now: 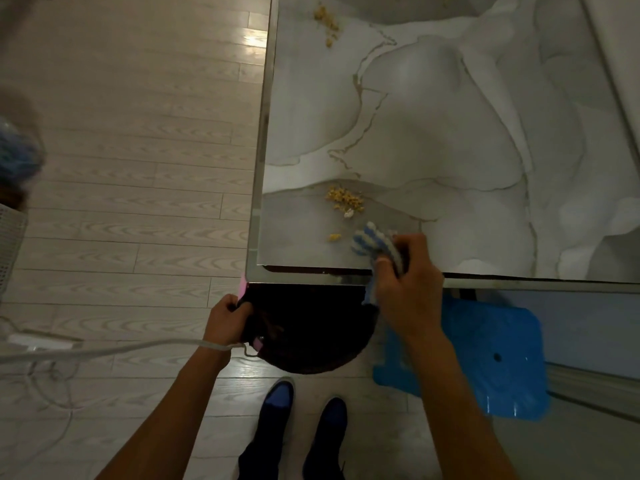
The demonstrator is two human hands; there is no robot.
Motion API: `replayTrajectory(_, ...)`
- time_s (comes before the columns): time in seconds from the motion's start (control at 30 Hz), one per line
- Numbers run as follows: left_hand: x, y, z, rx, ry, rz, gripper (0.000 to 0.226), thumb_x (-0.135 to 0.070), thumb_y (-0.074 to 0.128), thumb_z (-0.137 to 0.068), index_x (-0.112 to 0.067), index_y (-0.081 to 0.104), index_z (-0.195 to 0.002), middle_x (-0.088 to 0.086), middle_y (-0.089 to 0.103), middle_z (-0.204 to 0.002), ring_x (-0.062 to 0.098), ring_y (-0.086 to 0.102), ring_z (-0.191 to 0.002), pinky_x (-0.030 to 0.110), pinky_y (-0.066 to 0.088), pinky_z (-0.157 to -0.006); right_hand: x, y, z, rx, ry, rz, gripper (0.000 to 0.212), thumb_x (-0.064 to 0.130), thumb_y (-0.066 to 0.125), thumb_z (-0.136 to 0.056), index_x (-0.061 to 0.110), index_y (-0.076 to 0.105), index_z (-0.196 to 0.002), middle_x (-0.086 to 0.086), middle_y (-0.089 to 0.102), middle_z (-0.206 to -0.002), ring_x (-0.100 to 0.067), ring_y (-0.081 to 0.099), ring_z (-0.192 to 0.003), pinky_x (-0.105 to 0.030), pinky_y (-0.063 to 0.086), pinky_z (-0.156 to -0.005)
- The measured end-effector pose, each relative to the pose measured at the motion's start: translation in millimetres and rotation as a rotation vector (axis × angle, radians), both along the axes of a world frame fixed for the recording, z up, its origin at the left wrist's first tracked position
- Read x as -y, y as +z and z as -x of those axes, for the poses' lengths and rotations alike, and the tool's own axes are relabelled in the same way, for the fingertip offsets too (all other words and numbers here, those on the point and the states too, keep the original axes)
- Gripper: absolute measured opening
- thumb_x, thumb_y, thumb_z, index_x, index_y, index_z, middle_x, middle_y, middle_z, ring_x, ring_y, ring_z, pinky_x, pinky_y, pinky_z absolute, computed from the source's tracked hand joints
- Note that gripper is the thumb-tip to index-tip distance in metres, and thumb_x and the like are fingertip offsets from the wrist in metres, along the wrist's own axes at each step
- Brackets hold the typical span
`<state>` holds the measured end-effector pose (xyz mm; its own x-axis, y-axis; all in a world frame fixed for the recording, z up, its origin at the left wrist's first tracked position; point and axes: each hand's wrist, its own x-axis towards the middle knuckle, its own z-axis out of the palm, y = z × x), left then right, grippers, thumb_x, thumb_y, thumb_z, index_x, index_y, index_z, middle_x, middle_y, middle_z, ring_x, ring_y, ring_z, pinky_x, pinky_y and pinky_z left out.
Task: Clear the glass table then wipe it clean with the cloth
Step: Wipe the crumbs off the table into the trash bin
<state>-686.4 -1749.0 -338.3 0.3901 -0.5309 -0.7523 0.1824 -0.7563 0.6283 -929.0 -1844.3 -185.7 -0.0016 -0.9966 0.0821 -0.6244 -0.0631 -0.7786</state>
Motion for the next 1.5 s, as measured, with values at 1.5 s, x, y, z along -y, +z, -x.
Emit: replayTrajectory(1.5,22,2,-16,0.033,-0.037,0.058,0.011,-0.01,0.059,-0.086,-0.012,0.051,-0.08,0.012,0.055,-0.078,0.024,0.054,-0.075,0.041,0.047,-0.069,58,6,5,0.009,-0.096,0.086,0.019,0.01,0.061,-0.088,0.018,0.045,-0.095,0.016,0.049,-0.072,0.011,0.053,-0.062,-0.007,0.038,-0.052)
